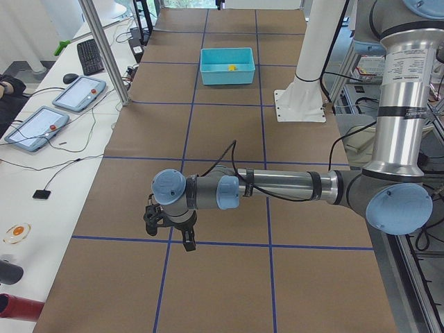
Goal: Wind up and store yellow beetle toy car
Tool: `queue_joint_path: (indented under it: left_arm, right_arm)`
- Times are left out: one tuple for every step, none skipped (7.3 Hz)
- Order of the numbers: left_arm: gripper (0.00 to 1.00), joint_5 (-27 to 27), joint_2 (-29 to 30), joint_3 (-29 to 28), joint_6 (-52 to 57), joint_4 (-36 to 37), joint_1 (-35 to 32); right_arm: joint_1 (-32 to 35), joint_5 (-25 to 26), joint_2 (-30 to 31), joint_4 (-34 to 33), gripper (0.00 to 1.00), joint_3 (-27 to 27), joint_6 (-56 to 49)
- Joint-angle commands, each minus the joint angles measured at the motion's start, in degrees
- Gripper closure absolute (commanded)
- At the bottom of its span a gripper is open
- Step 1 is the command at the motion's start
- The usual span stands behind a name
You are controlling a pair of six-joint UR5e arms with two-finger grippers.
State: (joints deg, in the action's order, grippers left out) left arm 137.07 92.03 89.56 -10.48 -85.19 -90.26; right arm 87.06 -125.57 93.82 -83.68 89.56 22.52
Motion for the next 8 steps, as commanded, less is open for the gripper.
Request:
queue_joint_path:
  left_arm:
    - [0.00,-0.05,0.00,0.09,-0.07,0.03,0.00]
    - [0.00,-0.05,0.00,0.09,-0.07,0.03,0.00]
    - [0.00,-0.05,0.00,0.18,-0.16,0.03,0.00]
    - [0.00,-0.05,0.00,0.18,-0.16,0.03,0.00]
    - [0.00,-0.05,0.00,0.18,-0.33,0.03,0.00]
    - [0.00,-0.05,0.00,0.18,-0.51,0.03,0.00]
    - [0.00,-0.05,0.00,0.27,-0.60,0.03,0.00]
    - [0.00,-0.05,0.00,0.27,-0.69,0.03,0.00]
  right_arm:
    - [-0.05,-2.03,-0.21,0.44,0.00,0.53,0.07]
    - [-0.05,-4.31,-0.13,0.44,0.00,-0.34,0.16]
    - [-0.05,-4.51,-0.56,0.70,0.00,0.26,-0.10]
    - [-0.05,-4.77,-0.57,0.71,0.00,0.53,-0.02]
    - [-0.14,-4.69,-0.65,0.71,0.00,1.05,-0.10]
    - [-0.05,-4.60,-0.57,0.71,0.00,0.89,-0.28]
    - [-0.14,-4.69,-0.57,0.71,0.00,0.54,0.33]
    - [-0.14,-4.77,-0.74,0.71,0.00,1.32,0.51]
